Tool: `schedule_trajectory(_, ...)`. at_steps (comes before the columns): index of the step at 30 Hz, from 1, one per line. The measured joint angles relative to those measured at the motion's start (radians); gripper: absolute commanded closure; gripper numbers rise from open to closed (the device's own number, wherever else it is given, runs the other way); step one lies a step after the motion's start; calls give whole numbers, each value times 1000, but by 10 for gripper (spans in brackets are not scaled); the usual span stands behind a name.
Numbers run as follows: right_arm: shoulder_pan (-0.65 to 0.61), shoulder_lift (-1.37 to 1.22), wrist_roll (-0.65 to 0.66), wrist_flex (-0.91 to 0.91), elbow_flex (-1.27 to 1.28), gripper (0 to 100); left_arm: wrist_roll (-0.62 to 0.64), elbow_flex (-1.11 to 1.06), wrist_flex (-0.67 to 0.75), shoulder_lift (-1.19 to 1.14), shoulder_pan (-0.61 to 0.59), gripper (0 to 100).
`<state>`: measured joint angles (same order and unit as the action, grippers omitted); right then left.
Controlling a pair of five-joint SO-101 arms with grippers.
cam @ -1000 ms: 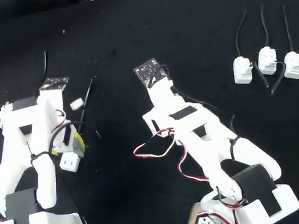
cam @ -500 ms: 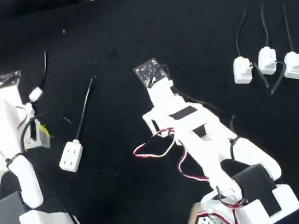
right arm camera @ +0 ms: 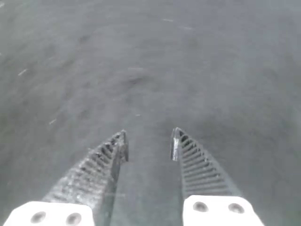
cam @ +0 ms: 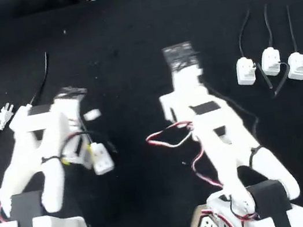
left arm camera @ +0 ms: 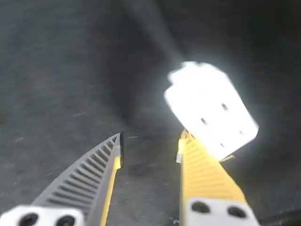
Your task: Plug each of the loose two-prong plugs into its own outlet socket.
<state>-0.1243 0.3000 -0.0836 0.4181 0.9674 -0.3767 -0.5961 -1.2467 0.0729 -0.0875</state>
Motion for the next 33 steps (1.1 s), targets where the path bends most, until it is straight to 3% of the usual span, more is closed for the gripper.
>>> schedule_trajectory(4, 48, 0, -72, -60, 40, 857, 6, 0, -8, 0, 147, 805)
schedule_trajectory(9, 57, 0, -81, -92, 52, 857, 6, 0, 5, 0, 229, 805)
schedule_trajectory(14, 55, 0, -81, -95, 52, 857, 6, 2, 0, 0, 204, 805)
schedule_trajectory(17, 55, 0, -81, -97, 52, 857, 8, 54, -77, 21, 143, 805)
schedule_trajectory(22, 55, 0, -81, -97, 52, 857, 8, 92, -89, 28, 37, 805)
schedule_trajectory(27, 55, 0, -81, -97, 52, 857, 12, 57, 51, 28, 3, 805)
schedule_trajectory(33, 55, 0, -81, -97, 52, 857, 158, -20, 130, 31, 83, 805)
